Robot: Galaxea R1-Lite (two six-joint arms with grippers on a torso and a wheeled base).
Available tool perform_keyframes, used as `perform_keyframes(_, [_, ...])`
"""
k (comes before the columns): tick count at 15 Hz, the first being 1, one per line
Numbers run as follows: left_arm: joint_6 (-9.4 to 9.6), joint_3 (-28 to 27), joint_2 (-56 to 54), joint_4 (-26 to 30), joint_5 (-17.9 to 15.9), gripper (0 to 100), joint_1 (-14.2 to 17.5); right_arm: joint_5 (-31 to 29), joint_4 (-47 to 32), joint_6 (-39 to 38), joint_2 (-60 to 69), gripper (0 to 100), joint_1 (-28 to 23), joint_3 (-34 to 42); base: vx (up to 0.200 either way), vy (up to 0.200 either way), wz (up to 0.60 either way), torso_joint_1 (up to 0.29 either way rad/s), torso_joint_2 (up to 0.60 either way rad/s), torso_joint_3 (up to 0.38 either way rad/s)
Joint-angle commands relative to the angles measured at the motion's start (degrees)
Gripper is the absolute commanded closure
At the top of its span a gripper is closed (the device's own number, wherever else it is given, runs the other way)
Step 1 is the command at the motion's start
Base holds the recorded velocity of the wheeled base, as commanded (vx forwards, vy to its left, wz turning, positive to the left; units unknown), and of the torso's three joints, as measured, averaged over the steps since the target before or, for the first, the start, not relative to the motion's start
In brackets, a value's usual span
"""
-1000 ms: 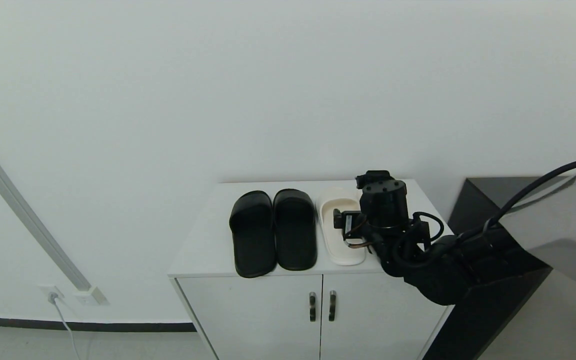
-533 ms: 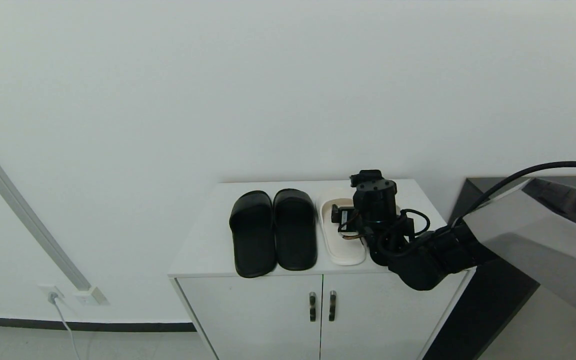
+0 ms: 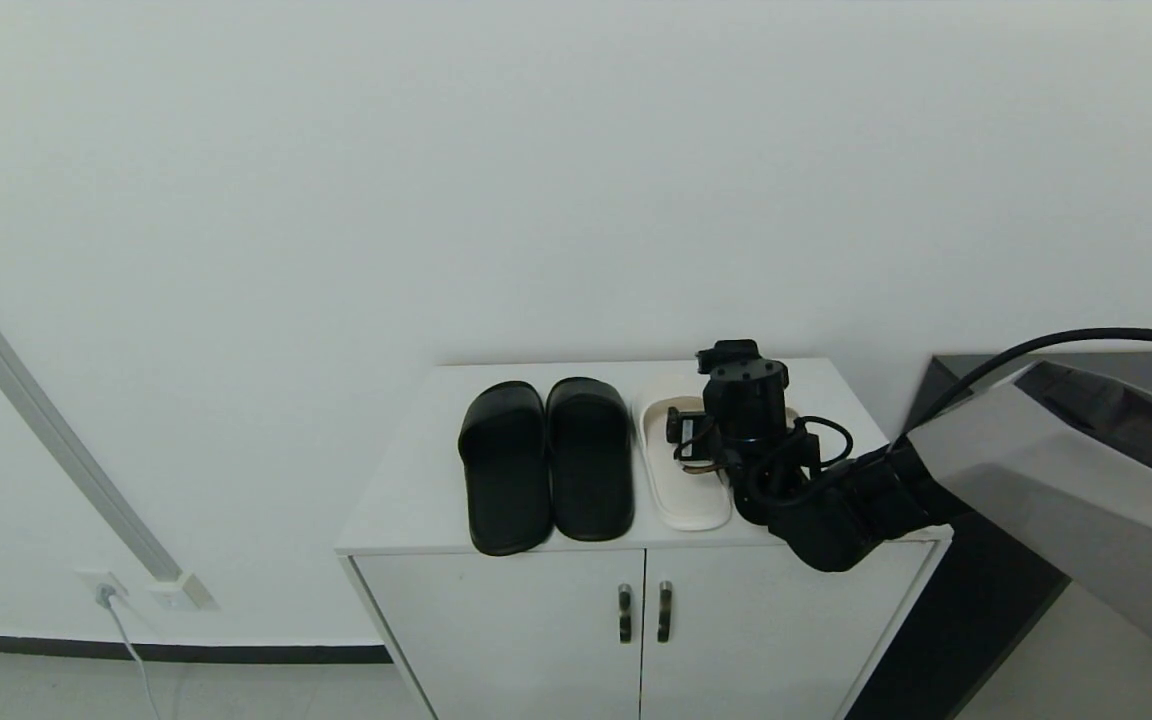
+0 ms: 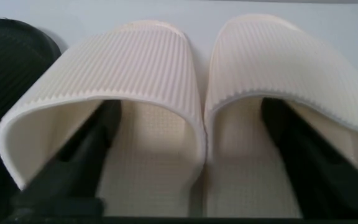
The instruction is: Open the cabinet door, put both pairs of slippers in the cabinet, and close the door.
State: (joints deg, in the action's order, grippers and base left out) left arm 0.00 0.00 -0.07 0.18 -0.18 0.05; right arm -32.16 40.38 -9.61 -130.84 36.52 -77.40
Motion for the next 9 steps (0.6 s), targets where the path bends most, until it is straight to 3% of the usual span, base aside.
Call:
perform_keyframes(1, [0.0, 0.0, 0.1, 0.0, 0.0, 100, 0.0, -0.1, 0.1, 0.0, -0.6, 100, 0.0, -1.3, 0.0, 0.0, 0.0, 0.0, 0.0, 0.0])
perform_keyframes(9, [0.0, 0.0, 0.1, 0.0, 0.0, 100, 0.0, -0.2, 0.1, 2.8, 6.2, 100, 0.2, 1.4, 0.0, 0.0, 0.0, 0.0, 0.0, 0.0])
